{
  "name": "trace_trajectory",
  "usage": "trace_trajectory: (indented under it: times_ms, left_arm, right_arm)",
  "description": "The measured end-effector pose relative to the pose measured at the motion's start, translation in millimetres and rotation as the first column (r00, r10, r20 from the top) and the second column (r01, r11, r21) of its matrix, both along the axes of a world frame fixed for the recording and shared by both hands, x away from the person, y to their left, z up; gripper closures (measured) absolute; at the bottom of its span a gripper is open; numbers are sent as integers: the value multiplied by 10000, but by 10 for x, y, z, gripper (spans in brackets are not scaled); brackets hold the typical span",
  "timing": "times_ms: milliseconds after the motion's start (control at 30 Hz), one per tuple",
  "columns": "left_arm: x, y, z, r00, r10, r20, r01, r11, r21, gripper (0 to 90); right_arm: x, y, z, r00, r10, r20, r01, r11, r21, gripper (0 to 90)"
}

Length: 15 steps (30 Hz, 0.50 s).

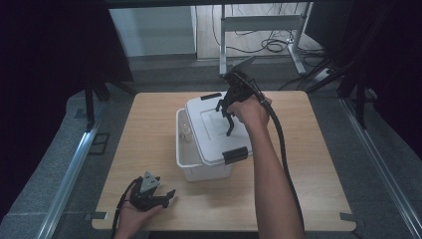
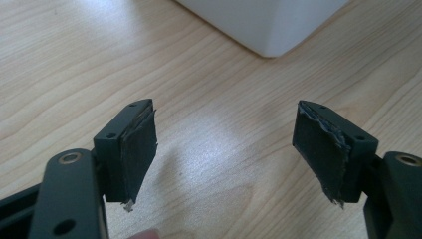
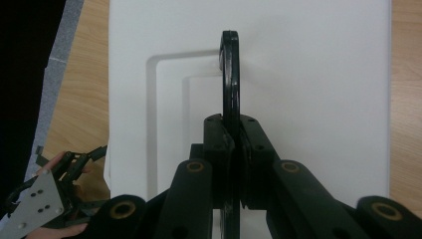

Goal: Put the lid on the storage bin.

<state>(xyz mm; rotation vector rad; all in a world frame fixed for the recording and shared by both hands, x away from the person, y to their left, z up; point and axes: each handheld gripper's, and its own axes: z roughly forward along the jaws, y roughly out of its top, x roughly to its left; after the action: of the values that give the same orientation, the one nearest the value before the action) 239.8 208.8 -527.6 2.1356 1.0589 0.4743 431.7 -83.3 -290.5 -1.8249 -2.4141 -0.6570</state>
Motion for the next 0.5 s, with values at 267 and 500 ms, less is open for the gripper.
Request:
trace_trajectory:
  times_ms: [267,500]
  left_arm:
    - [-11,-14,22,10000,-20,42,20,10000,-35,255]
    - [-18,-14,38,10000,-80,41,80,9999,-137,255]
  right_arm:
    - [-3,94,-53,9996,-270,-73,271,9995,152,847]
    - [10,155,-122,9989,-438,-184,443,9985,313,847]
